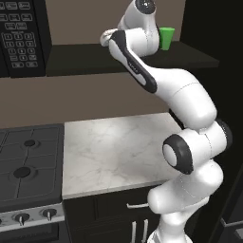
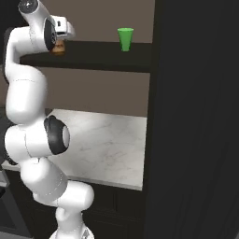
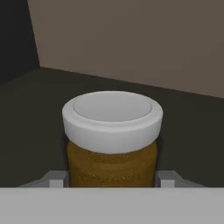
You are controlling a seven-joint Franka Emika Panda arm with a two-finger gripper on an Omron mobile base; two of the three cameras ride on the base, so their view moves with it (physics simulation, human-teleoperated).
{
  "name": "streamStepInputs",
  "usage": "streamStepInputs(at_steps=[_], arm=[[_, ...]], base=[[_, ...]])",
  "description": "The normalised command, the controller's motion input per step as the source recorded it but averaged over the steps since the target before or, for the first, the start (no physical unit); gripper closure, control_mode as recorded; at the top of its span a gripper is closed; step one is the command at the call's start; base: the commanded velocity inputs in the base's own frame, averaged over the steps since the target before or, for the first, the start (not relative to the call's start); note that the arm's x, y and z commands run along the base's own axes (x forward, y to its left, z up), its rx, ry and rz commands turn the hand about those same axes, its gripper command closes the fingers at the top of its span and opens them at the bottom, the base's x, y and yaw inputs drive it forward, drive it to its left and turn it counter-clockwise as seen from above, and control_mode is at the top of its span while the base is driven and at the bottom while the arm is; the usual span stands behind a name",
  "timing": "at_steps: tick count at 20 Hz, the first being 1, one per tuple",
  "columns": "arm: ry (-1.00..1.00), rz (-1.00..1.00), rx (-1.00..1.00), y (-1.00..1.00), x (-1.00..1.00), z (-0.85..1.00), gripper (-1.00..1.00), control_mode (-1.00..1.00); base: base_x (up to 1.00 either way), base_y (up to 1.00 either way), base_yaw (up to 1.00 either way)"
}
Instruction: Take the cinnamon bottle from the cabinet and place it on the dining table, next to the plate with the cupcake. Then take the chocolate from the dining counter and place it on the cupcake plate.
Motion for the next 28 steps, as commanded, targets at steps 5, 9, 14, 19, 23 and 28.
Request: streamStepInputs(at_steps=[5, 9, 14, 19, 23, 28], arm=[[-0.06, -0.03, 0.09, 0.0, -1.0, -0.01, 1.0, -1.0], [-0.07, 0.0, 0.07, -0.02, -1.0, -0.01, 1.0, -1.0], [-0.01, 0.0, 0.12, -0.15, -1.0, 0.0, 1.0, -1.0], [0.0, 0.0, 0.14, -0.26, -1.0, 0.0, 1.0, -1.0], [-0.03, 0.02, 0.16, -0.41, -0.81, 0.0, 1.0, -1.0], [0.0, 0.05, 0.12, -0.32, -0.02, -0.02, 1.0, -1.0]], base=[[0.0, 0.0, 0.0], [0.0, 0.0, 0.0], [0.0, 0.0, 0.0], [0.0, 0.0, 0.0], [0.0, 0.0, 0.0], [0.0, 0.0, 0.0]])
